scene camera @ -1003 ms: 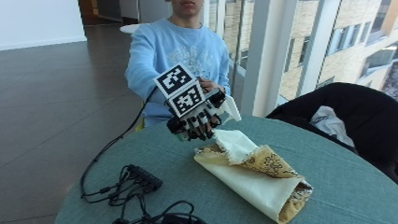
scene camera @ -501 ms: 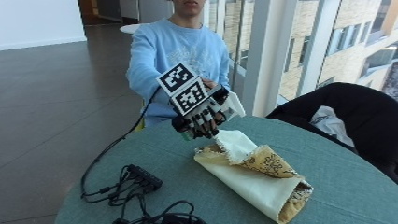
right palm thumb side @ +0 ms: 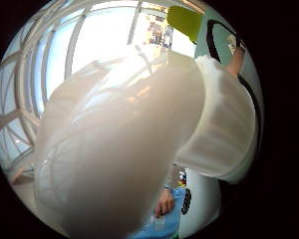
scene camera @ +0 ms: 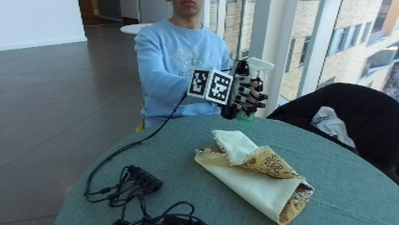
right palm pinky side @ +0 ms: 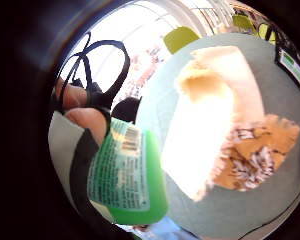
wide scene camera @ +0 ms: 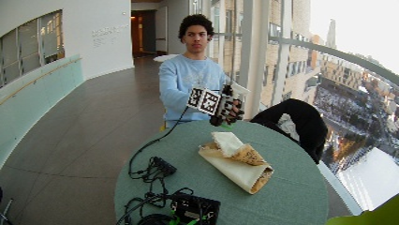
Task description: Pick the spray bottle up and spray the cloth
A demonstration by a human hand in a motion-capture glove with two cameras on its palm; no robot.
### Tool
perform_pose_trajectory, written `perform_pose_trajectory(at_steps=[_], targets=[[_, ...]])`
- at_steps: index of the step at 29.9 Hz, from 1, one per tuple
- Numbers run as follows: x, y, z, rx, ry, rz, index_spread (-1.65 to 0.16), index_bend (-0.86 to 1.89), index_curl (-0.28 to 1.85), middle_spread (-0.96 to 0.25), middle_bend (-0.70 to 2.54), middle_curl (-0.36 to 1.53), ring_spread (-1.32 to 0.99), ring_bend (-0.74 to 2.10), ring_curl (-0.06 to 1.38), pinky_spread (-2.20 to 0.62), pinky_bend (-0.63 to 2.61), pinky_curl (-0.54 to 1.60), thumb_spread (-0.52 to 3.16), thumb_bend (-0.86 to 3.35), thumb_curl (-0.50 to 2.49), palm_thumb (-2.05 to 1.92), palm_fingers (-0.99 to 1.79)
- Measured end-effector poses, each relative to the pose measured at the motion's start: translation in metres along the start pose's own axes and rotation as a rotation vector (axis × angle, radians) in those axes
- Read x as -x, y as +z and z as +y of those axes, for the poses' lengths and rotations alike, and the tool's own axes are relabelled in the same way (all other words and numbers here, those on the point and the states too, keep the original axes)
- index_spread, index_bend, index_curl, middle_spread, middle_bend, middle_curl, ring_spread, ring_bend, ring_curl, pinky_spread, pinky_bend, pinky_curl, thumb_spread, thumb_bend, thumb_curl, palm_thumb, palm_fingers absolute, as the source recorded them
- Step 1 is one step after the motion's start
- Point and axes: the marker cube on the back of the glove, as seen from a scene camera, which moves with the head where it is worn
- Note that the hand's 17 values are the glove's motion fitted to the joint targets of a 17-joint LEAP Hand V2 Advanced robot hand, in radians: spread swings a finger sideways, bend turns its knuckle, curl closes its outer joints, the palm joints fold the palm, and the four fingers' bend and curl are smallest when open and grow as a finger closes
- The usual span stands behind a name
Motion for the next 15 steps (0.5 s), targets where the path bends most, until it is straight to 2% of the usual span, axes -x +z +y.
perform_pose_trajectory(at_steps=[9,15], targets=[[-0.003,0.093,-0.008,0.127,-0.076,-0.074,-0.22,0.2,0.52,-0.09,0.21,0.46,-0.07,0.41,0.38,-0.01,0.23,0.36,0.82,-0.03,0.65,0.85,1.14],[-0.019,0.133,-0.011,0.14,-0.078,-0.15,-0.23,0.2,0.53,-0.09,0.19,0.45,-0.08,0.38,0.37,0.01,0.2,0.35,0.91,-0.03,0.61,0.84,1.13]])
